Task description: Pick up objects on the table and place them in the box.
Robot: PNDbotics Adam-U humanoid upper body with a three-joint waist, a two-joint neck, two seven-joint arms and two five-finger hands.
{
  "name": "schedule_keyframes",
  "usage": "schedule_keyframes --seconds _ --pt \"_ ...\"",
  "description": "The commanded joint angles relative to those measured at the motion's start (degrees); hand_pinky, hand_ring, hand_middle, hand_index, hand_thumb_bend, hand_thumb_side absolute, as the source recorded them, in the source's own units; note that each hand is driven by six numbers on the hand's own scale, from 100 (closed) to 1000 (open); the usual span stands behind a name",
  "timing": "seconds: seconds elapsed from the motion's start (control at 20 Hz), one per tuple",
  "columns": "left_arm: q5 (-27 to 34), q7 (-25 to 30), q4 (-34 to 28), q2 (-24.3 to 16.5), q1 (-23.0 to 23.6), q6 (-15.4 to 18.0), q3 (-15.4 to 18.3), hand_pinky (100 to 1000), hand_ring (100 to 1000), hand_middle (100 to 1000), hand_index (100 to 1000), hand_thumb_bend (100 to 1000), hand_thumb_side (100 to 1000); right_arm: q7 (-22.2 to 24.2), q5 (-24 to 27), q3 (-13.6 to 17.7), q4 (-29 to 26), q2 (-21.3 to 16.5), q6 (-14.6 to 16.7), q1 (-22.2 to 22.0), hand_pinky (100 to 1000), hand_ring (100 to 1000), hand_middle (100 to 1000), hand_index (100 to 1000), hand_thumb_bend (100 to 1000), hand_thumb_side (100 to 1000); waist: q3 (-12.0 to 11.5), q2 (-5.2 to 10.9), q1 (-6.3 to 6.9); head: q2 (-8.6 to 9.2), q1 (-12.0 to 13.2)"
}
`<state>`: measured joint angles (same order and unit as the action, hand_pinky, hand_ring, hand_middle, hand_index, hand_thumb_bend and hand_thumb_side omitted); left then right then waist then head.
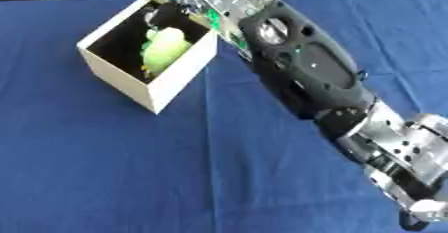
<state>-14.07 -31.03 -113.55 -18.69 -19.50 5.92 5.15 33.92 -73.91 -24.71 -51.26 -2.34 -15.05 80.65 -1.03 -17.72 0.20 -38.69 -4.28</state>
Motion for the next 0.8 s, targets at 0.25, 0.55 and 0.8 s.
schedule_keyframes --seconds 0.25,0.55,0.8 --pt "0.10 -0.05 -1.04 -0.70 -0.42 -0.34 0.09 490 601 664 862 338 689 0.43 4.40 -0.38 -4.70 -1.61 -1.58 1.48 941 929 882 1000 142 827 0.12 1.50 0.10 0.05 0.27" --pt "-0.10 -0.19 -1.04 -1.03 -0.13 -0.53 0.24 491 601 662 861 341 691 3.01 11.58 -1.89 -19.23 -7.94 -3.95 1.47 939 912 869 1000 100 762 0.71 1.81 -0.13 -0.48 1.21" --pt "-0.44 -0.43 -1.04 -1.37 0.06 -0.56 0.48 491 601 662 860 341 691 6.62 13.66 -1.69 -34.66 -15.93 -5.41 -0.91 925 917 865 972 100 670 1.31 1.95 -0.24 -0.90 2.51"
